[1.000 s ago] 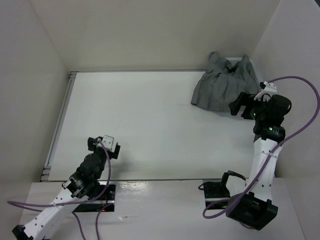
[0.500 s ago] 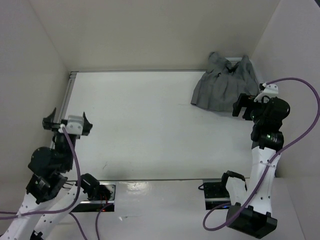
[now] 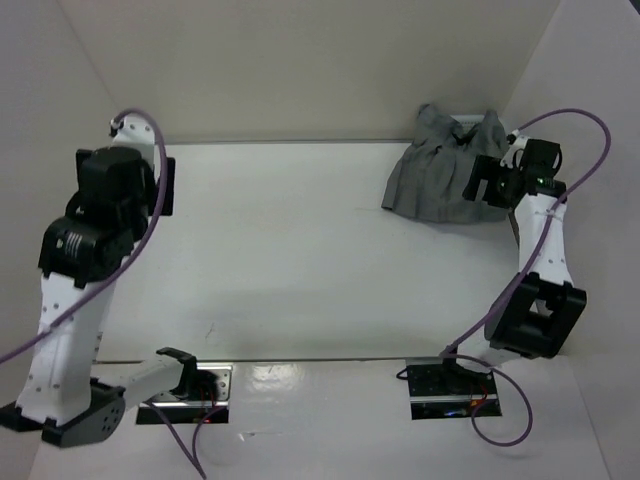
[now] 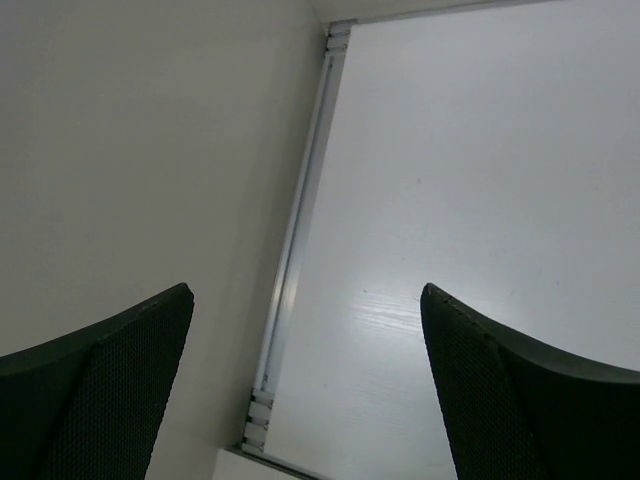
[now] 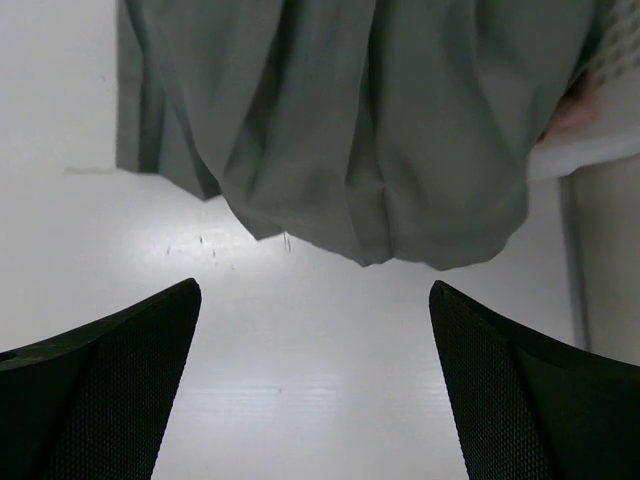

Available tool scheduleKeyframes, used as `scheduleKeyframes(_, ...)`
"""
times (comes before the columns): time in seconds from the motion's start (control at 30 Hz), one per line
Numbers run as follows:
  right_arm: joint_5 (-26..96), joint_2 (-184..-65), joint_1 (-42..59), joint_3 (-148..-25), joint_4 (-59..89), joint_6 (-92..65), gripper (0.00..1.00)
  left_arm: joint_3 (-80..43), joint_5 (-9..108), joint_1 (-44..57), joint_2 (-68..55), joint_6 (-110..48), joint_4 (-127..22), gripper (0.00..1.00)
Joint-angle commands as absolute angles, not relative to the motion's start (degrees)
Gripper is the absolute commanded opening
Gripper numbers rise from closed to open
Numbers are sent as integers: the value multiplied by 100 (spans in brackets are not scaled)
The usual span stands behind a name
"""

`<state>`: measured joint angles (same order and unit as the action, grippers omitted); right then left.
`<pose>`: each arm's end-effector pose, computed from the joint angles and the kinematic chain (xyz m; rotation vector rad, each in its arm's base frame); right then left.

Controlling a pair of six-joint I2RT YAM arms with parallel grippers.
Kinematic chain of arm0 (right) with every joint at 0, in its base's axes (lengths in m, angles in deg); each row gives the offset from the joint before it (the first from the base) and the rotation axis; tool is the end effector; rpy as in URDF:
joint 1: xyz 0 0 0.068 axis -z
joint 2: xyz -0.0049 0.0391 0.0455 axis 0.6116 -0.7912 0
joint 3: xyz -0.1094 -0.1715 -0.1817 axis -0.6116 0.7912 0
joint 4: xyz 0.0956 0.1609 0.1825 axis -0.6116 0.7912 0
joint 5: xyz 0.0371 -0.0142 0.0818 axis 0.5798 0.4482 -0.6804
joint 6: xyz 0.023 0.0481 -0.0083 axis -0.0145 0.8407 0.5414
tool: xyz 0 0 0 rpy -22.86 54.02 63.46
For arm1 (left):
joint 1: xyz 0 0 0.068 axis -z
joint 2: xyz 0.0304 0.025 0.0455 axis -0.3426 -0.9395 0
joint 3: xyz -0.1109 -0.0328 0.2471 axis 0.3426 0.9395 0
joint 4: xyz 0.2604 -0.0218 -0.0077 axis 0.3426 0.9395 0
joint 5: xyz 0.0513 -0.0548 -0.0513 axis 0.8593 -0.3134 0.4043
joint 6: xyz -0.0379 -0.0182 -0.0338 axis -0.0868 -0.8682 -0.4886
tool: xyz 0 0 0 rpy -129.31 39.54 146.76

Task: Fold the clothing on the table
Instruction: Grab the skirt from the pile

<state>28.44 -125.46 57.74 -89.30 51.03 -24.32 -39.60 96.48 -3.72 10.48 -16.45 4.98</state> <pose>0.2983 -0.0996 0.3496 0.1846 2.2385 0.0496 0.1466 -0.0198 0.4914 -0.1321 1.8792 0.4919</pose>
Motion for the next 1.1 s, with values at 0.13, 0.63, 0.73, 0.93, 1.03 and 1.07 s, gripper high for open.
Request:
scheduleKeyframes(0.13, 3198, -12682, 5274, -8790, 5100, -2522, 99, -4774, 8348, -1036, -595, -2277, 539, 100)
scheduleKeyframes(0.63, 4273, -13895, 4351, -9957, 4793, -2716, 99, -2383, 5912, -2100, -1508, -2892, -2244, 100)
scheduleKeyframes(0.73, 4185, -14404, 4298, -10457, 4792, -2532, 99, -2425, 5842, -2101, -1771, -2840, -1999, 100)
scheduleKeyframes(0.93, 4035, -15731, 4298, -11933, 5012, -2251, 99, -2234, 5807, -2101, -1650, -2708, -1989, 100)
scheduleKeyframes(1.03, 4035, -16355, 4245, -12743, 5152, -2250, 99, -2171, 5622, -2101, -1650, -2708, -1989, 100)
scheduleKeyframes(1.07, 4035, -16539, 4245, -12980, 5300, -2250, 99, -2171, 5552, -2101, -1650, -2708, -1937, 100)
